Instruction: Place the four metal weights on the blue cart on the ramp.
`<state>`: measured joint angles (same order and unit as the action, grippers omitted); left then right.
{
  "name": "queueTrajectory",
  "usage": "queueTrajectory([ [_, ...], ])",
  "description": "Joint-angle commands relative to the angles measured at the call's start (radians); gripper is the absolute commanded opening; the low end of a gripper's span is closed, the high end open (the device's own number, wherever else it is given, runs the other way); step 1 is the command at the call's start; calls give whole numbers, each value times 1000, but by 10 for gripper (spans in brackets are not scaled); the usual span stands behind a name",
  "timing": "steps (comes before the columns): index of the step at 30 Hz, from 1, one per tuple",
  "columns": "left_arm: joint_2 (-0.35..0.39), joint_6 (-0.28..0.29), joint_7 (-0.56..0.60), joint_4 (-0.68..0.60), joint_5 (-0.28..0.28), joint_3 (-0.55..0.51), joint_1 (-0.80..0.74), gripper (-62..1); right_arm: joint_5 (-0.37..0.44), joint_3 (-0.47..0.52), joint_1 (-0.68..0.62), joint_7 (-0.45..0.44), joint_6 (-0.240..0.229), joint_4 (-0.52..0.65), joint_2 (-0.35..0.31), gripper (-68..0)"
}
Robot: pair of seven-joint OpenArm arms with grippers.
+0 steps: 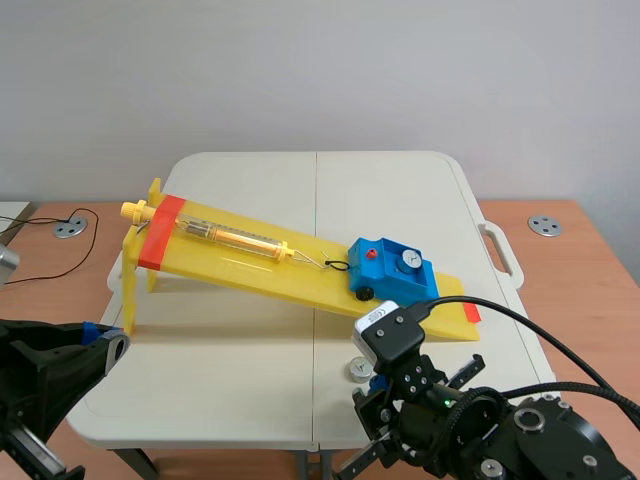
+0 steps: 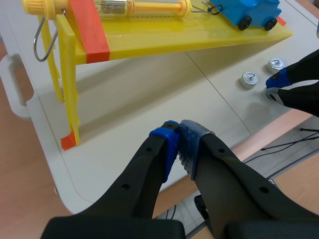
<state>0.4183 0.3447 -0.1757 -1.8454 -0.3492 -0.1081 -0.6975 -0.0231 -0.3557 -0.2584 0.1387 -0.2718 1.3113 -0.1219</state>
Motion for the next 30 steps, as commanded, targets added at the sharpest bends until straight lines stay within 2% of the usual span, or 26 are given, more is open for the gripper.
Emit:
queueTrajectory([
  [1, -2, 25, 96, -64, -74, -10, 23, -582, 14, -6, 65, -57, 42, 52, 14, -563],
  [4, -2, 25, 96, -64, -74, -10, 23, -582, 14, -6, 65, -31, 73, 52, 13, -612],
  [8, -2, 25, 96, -64, -74, -10, 23, -582, 2, -6, 65, -24, 75, 50, 13, -665],
  [13, -2, 25, 96, -64, -74, -10, 23, -581, 0, -3, 65, -26, 101, 50, 12, -668],
  [19, -2, 25, 96, -64, -74, -10, 23, -581, 9, 0, 53, -25, 104, 107, -14, -669],
  [30, -2, 25, 96, -64, -74, -10, 22, -582, 191, 126, -59, 31, 93, 379, -42, -669],
])
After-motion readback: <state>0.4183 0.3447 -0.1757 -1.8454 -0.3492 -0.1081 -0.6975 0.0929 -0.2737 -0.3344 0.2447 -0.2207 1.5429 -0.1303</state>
